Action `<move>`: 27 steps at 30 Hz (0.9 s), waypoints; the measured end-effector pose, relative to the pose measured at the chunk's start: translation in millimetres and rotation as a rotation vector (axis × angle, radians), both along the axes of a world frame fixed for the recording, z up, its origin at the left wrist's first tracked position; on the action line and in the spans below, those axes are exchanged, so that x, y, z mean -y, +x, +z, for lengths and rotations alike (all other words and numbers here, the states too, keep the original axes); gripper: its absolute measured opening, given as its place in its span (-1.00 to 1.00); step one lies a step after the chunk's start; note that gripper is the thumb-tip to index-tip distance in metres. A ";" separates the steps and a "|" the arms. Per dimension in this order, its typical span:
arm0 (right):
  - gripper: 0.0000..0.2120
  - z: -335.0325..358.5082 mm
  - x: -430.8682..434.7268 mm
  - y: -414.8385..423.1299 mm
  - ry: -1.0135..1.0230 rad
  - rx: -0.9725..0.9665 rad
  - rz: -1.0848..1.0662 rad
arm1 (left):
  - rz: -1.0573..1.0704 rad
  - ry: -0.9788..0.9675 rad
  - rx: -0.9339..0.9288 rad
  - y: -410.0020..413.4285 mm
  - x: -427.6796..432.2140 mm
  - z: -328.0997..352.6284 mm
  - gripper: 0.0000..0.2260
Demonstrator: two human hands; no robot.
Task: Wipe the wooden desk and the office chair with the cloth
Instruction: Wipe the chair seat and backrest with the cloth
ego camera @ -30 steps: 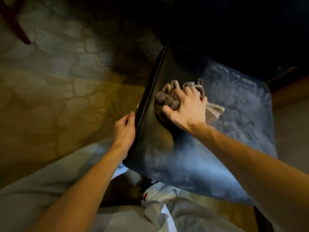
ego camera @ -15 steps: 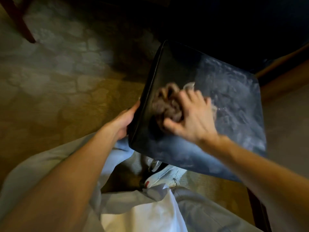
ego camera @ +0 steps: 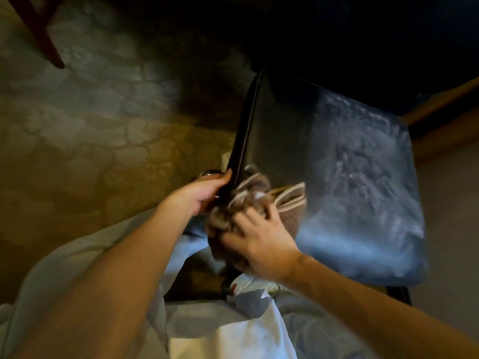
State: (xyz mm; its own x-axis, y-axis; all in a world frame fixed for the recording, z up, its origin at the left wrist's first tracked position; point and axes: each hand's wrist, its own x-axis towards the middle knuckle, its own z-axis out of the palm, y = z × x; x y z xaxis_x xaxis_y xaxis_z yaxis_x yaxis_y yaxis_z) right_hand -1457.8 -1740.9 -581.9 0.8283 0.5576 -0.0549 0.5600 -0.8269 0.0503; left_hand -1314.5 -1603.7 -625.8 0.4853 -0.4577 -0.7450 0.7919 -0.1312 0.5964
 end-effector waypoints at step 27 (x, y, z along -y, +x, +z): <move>-0.72 6.1 -10.4 -13.4 -0.172 0.221 0.023 | 0.056 0.103 0.069 -1.7 -5.1 -0.6 -0.49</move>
